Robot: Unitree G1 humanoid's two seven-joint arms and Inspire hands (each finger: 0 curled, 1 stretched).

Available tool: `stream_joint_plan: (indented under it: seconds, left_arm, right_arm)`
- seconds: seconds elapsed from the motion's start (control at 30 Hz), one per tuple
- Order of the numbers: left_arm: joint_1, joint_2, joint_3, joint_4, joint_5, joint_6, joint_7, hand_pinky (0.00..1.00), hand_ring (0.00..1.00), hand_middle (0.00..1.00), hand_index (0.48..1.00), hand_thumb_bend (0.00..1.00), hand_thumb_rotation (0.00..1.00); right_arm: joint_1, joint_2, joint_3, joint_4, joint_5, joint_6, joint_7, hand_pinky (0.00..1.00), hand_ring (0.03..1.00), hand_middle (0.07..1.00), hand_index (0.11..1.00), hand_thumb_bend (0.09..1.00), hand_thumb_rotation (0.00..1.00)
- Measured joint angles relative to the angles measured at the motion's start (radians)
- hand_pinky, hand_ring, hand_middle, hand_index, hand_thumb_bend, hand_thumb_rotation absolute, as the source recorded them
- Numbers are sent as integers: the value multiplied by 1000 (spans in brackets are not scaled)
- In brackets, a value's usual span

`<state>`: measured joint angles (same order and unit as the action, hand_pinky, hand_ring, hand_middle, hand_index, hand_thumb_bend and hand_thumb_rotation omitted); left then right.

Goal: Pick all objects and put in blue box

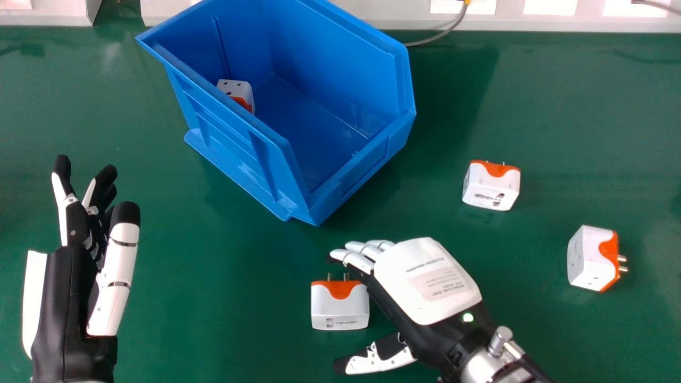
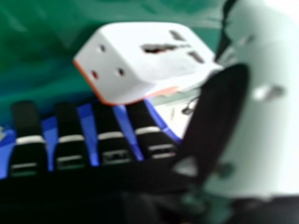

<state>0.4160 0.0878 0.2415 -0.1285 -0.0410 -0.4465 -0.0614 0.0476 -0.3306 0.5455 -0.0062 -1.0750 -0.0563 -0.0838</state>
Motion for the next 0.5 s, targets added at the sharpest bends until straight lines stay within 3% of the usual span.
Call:
stream_joint_plan:
  seconds: [0.2, 0.4, 0.47, 0.5]
  left_arm:
    - [-3, 0, 0, 0, 1, 1, 1, 951, 961, 954, 951, 426, 834]
    - [-8, 0, 0, -1, 1, 2, 2, 956, 965, 957, 954, 417, 832]
    - [-8, 0, 0, -1, 1, 2, 2, 959, 967, 958, 957, 418, 824]
    - [-8, 0, 0, -1, 1, 2, 2, 954, 964, 956, 955, 427, 829]
  right_arm:
    - [-38, 6, 17, 22, -3, 27, 32, 713, 820, 838, 811, 502, 478]
    - [-64, 11, 32, 49, -3, 46, 32, 692, 794, 812, 793, 483, 433]
    - [-73, 11, 38, 53, -3, 48, 32, 671, 763, 781, 770, 460, 425]
    - [-76, 11, 42, 56, -5, 50, 32, 621, 698, 719, 710, 445, 430]
